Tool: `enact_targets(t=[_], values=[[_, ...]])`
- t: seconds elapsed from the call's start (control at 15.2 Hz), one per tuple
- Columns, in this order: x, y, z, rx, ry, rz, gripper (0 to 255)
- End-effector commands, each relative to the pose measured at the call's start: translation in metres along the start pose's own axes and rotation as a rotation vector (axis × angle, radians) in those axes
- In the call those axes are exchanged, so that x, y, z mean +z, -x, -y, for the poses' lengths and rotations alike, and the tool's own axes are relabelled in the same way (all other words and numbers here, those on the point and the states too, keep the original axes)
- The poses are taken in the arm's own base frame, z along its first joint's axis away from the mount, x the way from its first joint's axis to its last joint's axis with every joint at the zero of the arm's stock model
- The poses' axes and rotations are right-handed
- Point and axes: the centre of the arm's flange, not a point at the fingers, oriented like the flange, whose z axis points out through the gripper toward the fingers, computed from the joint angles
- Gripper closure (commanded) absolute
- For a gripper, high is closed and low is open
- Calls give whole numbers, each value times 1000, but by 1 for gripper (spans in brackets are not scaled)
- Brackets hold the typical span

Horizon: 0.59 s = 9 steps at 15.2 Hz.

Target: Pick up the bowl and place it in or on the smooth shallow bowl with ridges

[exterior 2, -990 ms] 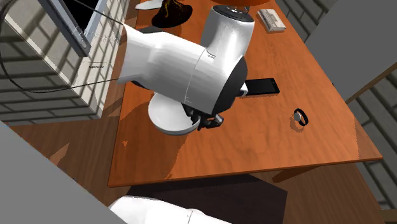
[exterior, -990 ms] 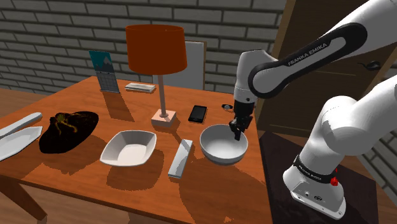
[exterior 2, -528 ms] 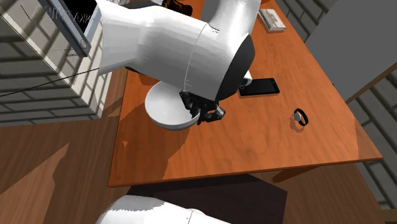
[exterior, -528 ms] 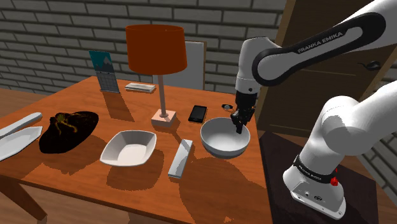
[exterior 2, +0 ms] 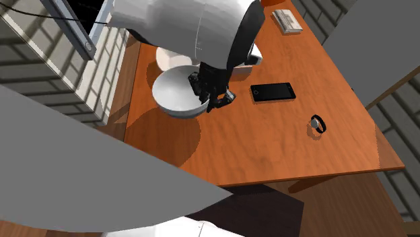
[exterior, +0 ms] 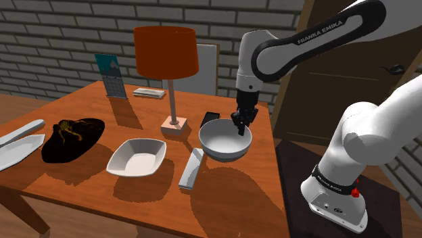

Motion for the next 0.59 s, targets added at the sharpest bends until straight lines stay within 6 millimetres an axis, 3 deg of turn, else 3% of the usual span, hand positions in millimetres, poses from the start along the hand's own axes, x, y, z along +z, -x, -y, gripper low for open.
enact_targets(t=[0.0, 0.53], values=[[-1, -17, 20, 0, -1, 0, 255], [-9, -94, 92, 0, -1, 0, 255]])
